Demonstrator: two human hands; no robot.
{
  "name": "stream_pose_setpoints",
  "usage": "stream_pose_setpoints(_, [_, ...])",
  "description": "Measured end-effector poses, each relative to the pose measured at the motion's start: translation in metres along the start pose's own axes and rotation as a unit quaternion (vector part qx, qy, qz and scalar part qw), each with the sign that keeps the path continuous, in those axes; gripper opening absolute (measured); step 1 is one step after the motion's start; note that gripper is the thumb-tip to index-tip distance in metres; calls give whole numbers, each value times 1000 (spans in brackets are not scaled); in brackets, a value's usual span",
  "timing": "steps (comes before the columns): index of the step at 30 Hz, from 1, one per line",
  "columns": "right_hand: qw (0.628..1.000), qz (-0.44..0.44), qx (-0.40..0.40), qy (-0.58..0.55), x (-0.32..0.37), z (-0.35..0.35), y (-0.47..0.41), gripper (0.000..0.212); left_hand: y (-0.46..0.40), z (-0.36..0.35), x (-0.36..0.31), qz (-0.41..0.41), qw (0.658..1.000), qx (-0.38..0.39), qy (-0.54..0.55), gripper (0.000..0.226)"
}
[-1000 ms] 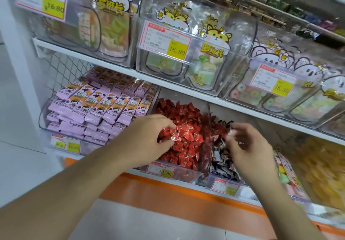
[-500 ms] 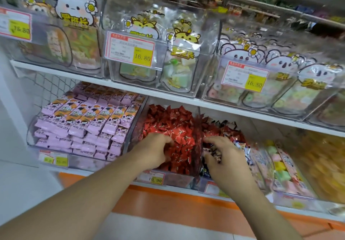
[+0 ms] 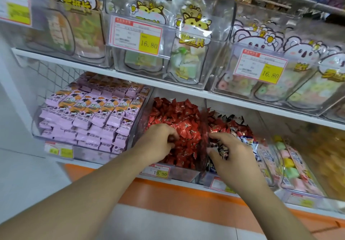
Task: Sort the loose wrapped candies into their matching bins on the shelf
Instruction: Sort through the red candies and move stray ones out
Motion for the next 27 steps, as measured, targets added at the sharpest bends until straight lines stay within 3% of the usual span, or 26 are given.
stream_pose_setpoints(7, [1000, -28, 7, 4, 3, -4, 5, 46, -7, -11, 13, 62, 996, 60, 17, 26])
stream_pose_setpoints(13, [999, -38, 11, 1, 4, -6, 6, 46, -14, -18, 20, 70, 994, 86, 12, 38])
stream_pose_setpoints(16, [999, -41, 7, -4, 6, -6, 5, 46, -17, -20, 23, 63, 993, 97, 24, 33])
stream_pose_setpoints(23, [999, -45, 13, -10, 7, -5, 7, 46, -10, -6, 18, 39, 997, 30, 55, 14])
stream_pose_setpoints(27, [999, -38, 3, -5, 10, -2, 9, 48, 2, 16, 5, 16, 996, -21, 83, 15])
Point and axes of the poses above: each hand's wrist, its own y-axis away from the middle knuckle, its own z-axis out of the back of the hand, x = y × z, the point moved 7 cm from there along -y, towards the middle knuckle, and after that the axes turned 11 degrees about x, right-handed, at the moved point
